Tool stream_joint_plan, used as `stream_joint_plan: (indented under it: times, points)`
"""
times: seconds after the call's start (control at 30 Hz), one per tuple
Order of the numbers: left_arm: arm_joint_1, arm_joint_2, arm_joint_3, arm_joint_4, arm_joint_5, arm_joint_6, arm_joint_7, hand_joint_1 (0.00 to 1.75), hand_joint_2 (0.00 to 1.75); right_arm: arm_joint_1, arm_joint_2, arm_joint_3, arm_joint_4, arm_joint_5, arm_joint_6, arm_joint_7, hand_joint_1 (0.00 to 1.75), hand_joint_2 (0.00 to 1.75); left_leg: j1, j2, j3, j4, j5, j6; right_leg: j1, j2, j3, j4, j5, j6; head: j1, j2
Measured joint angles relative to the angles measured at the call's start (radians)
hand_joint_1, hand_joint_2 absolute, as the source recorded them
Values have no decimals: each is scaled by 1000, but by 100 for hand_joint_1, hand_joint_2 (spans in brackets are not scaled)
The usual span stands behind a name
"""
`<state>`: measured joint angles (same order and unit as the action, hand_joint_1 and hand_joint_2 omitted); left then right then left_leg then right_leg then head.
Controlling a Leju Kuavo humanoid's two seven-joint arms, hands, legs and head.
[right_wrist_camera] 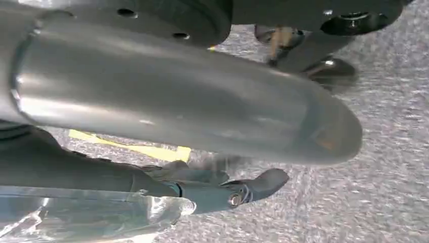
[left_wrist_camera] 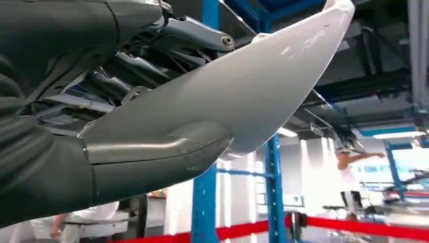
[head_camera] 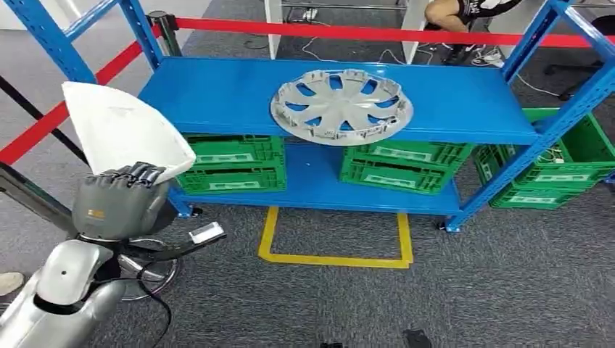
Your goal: Take the parts from the cabinet and place them on the table.
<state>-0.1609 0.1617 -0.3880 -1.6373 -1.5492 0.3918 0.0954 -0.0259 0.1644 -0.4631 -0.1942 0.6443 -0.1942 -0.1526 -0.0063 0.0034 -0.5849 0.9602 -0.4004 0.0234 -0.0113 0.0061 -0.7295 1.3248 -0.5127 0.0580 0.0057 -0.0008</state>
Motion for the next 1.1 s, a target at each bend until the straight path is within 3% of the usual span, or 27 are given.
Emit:
stream_joint_plan:
  times: [0.07,0.1,0.13,0.2,0.27,0.3,0.33,0.4,0.43,0.47,0.5,0.57,0.6,0.63,0.67,0.7,0.73,0.77,0.8,0.83,0.9,0.93,0.97,1.0,1.03,1.07,1.1]
  points:
    - [6,1,5,0,0,0,0,175,175,0,0,-2,0,2,0,-1,0,0,1,0,-30,6,21,-6,0,0,101,-110,66,-3,0,0]
    - [7,2,8,0,0,1,0,175,175,-3,0,-2,0,2,0,-2,0,0,1,-1,-40,11,31,-12,0,0,184,-220,49,-5,0,0]
    - [8,3,10,-3,0,1,0,175,175,-5,0,-3,-2,3,0,-3,0,0,-4,-2,-48,13,39,-18,3,0,248,-309,2,-7,1,0]
    - [8,3,11,-5,0,3,0,175,175,-6,0,-3,-2,3,0,-5,0,0,-3,-1,-48,16,54,-26,6,4,236,-327,-2,-16,-5,0]
    - [11,3,12,-6,0,5,0,175,175,-2,0,-4,-2,3,0,-5,0,0,1,-2,-53,13,71,-39,7,2,223,-323,12,-37,-3,0]
    - [14,4,12,-6,0,6,0,175,175,-5,0,-4,-2,3,-1,-5,0,0,3,-4,-62,21,40,-47,4,-4,211,-324,24,-48,-3,0]
    - [14,8,15,-6,1,6,0,175,175,-7,0,-5,-2,3,-10,3,0,0,4,-4,-78,59,-22,-54,3,-4,201,-324,38,-56,-9,0]
    - [9,11,21,-6,2,5,0,175,175,-9,6,-8,-2,2,-36,16,0,0,7,-3,-119,203,-138,-64,3,-3,172,-322,67,-58,-11,0]
    - [7,11,24,-6,3,5,0,175,175,-9,10,-9,-2,2,-42,19,0,0,7,-3,-135,278,-169,-66,3,-3,154,-320,79,-58,-10,0]
    - [6,11,27,-6,4,4,-2,175,175,-9,12,-10,-2,2,-44,21,0,0,7,-3,-135,330,-169,-67,3,-4,135,-319,93,-56,-11,0]
    - [6,11,28,-6,4,3,-2,175,175,-9,15,-10,-2,2,-44,21,0,0,8,-3,-117,330,-143,-67,3,-4,119,-318,105,-55,-11,0]
    - [2,11,31,-6,5,3,-3,175,175,-12,20,-12,-2,2,-45,20,0,0,9,-3,-26,221,-72,-64,3,-5,87,-316,129,-51,-11,0]
    - [-1,11,32,-6,5,3,-3,175,175,-14,21,-13,-2,2,-46,18,0,0,10,-3,39,135,-63,-62,2,-3,78,-316,140,-48,-11,0]
    - [-5,11,33,-6,6,4,-4,175,175,-15,21,-14,-3,3,-47,15,0,0,10,-4,109,45,-91,-61,7,-1,72,-315,149,-41,-11,0]
    - [-10,11,33,-8,6,4,-8,175,175,-17,23,-14,-3,4,-48,10,0,0,6,-8,132,-12,-108,-51,8,-1,67,-315,159,-36,-9,0]
    - [-10,11,33,-8,7,5,-8,175,175,-18,23,-14,-3,4,-48,8,0,0,4,-8,120,-4,-96,-45,7,-1,69,-324,176,-31,-6,0]
    - [-12,11,33,-8,9,4,-10,175,175,-19,23,-16,-3,4,-48,6,0,0,0,-8,111,-1,-90,-37,3,-1,66,-331,189,-25,-17,0]
    - [-11,11,34,-8,9,4,-12,175,175,-16,23,-16,-3,4,-48,5,0,0,0,-7,102,-2,-79,-27,3,0,62,-336,201,-16,-13,0]
    - [-13,11,33,-8,10,4,-14,175,175,-13,23,-18,-3,4,-48,3,0,0,7,-2,89,-7,-64,-17,-1,1,52,-331,195,-12,-15,0]
    - [-14,10,33,-8,11,3,-16,175,175,-11,24,-18,-3,5,-49,3,0,0,6,-2,75,-6,-51,-11,1,0,34,-304,136,-9,-8,0]
    - [-14,11,34,-8,12,3,-16,175,175,-10,25,-18,-3,6,-51,3,0,0,5,-2,41,-6,-23,-4,1,0,-2,-155,-4,-3,-5,0]
    - [-14,11,34,-8,13,2,-16,175,175,-11,25,-18,-3,7,-53,4,0,0,5,-2,23,-4,-9,-4,2,0,-16,-74,-45,-3,-5,0]
    - [-14,11,34,-8,14,2,-18,175,175,-12,25,-18,-3,6,-56,5,0,0,4,-1,5,-4,4,-5,3,0,-20,-14,-55,-2,-5,0]
    - [-12,11,34,-7,15,2,-18,175,175,-12,25,-18,-3,7,-57,7,0,0,4,-1,-13,-3,18,-6,3,0,-6,7,-34,-3,-6,0]
    - [-12,10,34,-7,14,1,-19,175,175,-11,25,-18,-3,7,-58,8,0,0,4,-1,-32,-2,32,-9,3,0,30,-14,10,-4,-5,0]
    - [-12,10,34,-7,15,0,-19,175,175,-11,25,-18,-3,8,-60,10,0,0,4,-1,-48,0,44,-12,2,0,80,-68,46,-6,-5,0]
    - [-12,10,34,-7,18,0,-19,175,175,-13,25,-18,-3,8,-60,10,0,0,5,-1,-62,2,56,-17,2,0,151,-155,56,-7,-5,0]
